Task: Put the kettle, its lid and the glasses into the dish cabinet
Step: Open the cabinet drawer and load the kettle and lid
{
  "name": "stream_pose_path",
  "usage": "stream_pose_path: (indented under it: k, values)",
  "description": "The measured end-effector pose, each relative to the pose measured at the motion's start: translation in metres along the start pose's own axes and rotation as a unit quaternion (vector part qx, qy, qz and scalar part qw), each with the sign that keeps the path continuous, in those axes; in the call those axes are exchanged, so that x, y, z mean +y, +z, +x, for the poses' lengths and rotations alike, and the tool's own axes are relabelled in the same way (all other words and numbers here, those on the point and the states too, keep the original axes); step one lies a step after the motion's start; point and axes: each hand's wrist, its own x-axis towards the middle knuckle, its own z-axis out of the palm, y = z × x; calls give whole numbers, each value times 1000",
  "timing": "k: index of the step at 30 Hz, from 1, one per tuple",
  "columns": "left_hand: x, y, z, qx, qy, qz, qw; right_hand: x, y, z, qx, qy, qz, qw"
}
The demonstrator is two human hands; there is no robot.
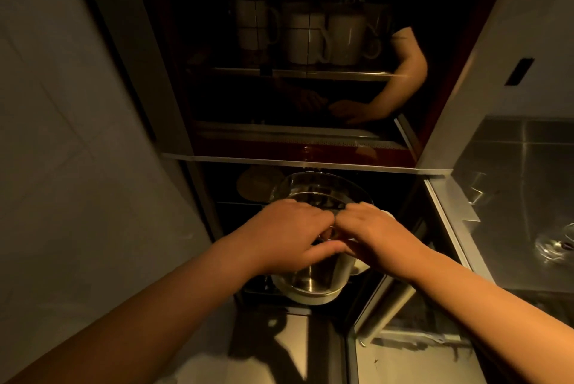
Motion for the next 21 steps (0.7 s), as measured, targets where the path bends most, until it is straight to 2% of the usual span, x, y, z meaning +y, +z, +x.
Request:
stream_pose_path:
  k: [4, 7, 12, 14, 18, 21]
  values:
    - [1, 9, -1, 184, 21, 96, 978, -9, -6, 7, 14, -9, 2, 1000]
    - [-4, 9, 2, 258, 45, 101, 960, -16, -9, 11, 23, -14, 4, 1000]
    - [-11, 0, 7, 284, 52, 99, 952, -28, -16, 13, 57, -8, 36, 998]
    - [-10, -2, 7, 276, 49, 105, 954, -29, -17, 13, 65, -15, 6, 998]
    - [-12, -9, 4, 287, 44, 96, 952, -18, -12, -2, 150, -68, -105, 981]
    - [-16, -15, 2, 298, 51, 74, 950, -3, -10, -20, 197, -162, -159, 954]
